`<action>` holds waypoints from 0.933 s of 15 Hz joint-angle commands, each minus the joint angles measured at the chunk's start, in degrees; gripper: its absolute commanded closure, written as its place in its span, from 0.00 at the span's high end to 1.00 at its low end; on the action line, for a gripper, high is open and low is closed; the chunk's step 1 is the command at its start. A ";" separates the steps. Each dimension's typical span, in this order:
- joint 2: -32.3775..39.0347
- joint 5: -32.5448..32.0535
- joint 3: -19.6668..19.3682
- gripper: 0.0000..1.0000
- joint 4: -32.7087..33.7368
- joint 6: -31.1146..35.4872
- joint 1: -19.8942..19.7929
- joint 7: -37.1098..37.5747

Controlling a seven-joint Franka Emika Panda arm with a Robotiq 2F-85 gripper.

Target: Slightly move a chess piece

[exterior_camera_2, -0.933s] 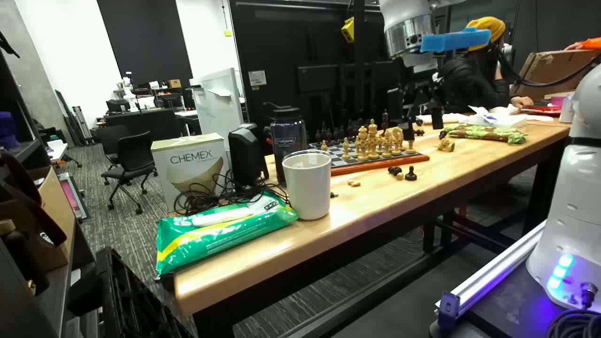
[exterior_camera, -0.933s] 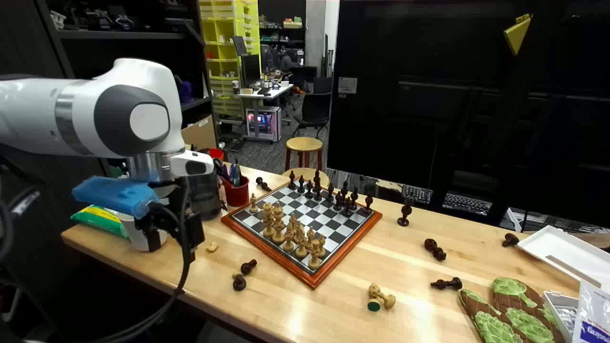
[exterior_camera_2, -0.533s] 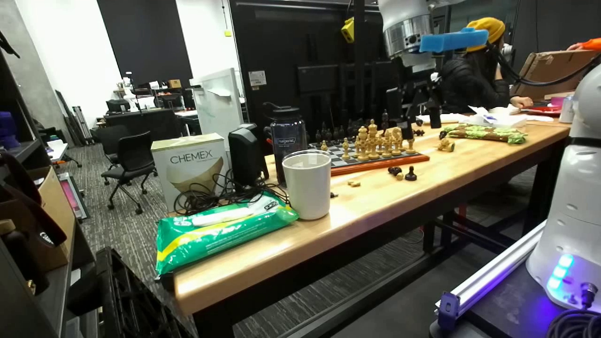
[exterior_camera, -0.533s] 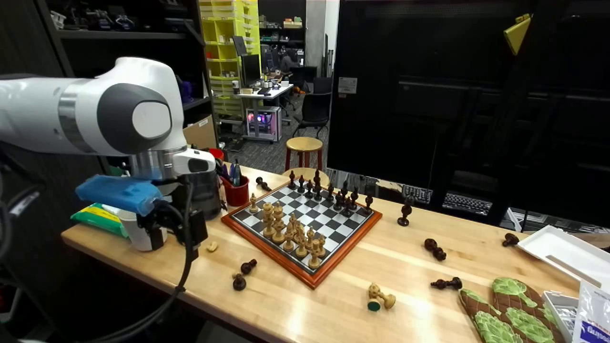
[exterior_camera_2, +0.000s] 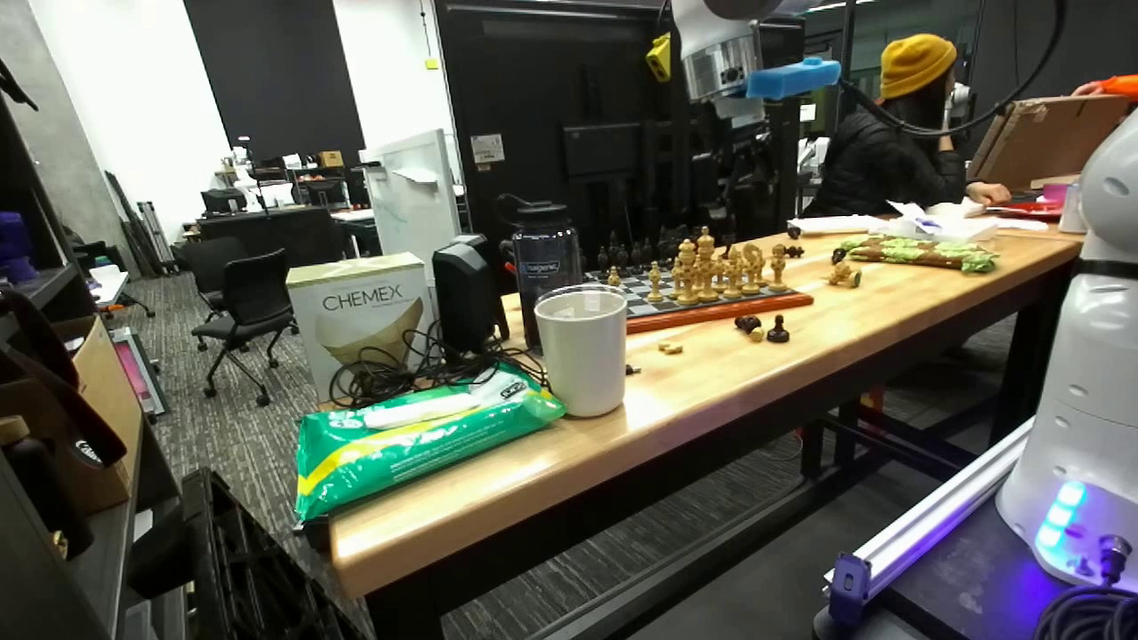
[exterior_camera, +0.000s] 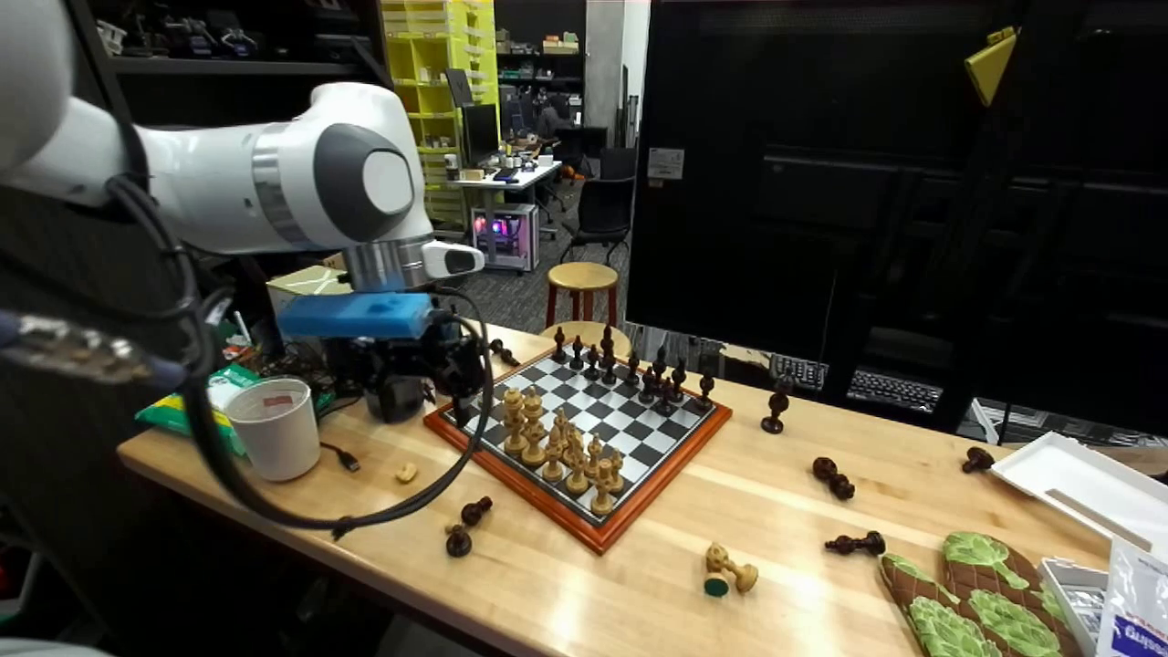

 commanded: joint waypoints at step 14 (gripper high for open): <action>15.54 -1.90 -5.46 1.00 17.17 3.94 -0.59 -10.32</action>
